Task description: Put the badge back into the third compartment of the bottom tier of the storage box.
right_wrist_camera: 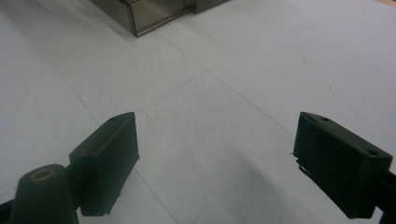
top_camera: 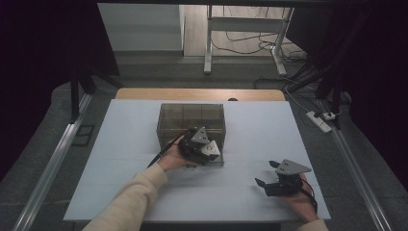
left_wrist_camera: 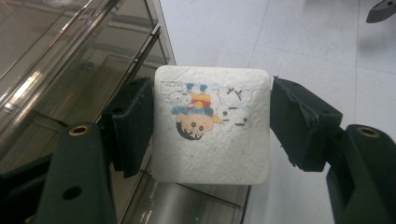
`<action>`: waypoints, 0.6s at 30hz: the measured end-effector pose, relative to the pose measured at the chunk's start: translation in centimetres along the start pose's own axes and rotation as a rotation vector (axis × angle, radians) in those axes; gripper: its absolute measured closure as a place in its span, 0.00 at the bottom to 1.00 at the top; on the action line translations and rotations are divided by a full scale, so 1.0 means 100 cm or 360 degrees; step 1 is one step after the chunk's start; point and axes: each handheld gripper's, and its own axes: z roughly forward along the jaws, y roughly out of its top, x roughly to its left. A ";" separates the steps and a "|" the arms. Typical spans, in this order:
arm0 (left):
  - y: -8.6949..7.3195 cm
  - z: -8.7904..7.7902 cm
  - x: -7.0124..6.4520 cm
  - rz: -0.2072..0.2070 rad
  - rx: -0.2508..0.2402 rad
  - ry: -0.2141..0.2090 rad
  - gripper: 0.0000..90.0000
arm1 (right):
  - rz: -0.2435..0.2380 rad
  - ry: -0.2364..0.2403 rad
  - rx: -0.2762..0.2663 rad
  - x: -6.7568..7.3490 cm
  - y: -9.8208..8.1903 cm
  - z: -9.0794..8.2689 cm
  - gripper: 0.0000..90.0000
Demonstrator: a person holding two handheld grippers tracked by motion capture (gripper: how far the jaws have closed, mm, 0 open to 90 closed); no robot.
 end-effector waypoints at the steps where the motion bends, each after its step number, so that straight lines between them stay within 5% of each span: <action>1: 0.000 0.000 0.000 0.0005 0.0001 0.0000 0.36 | -0.0001 0.0002 0.0001 0.000 0.000 0.000 0.15; 18: -0.001 -0.008 -0.001 -0.0035 -0.0017 -0.0043 0.31 | 0.0003 -0.0001 -0.0008 0.000 0.000 -0.002 0.15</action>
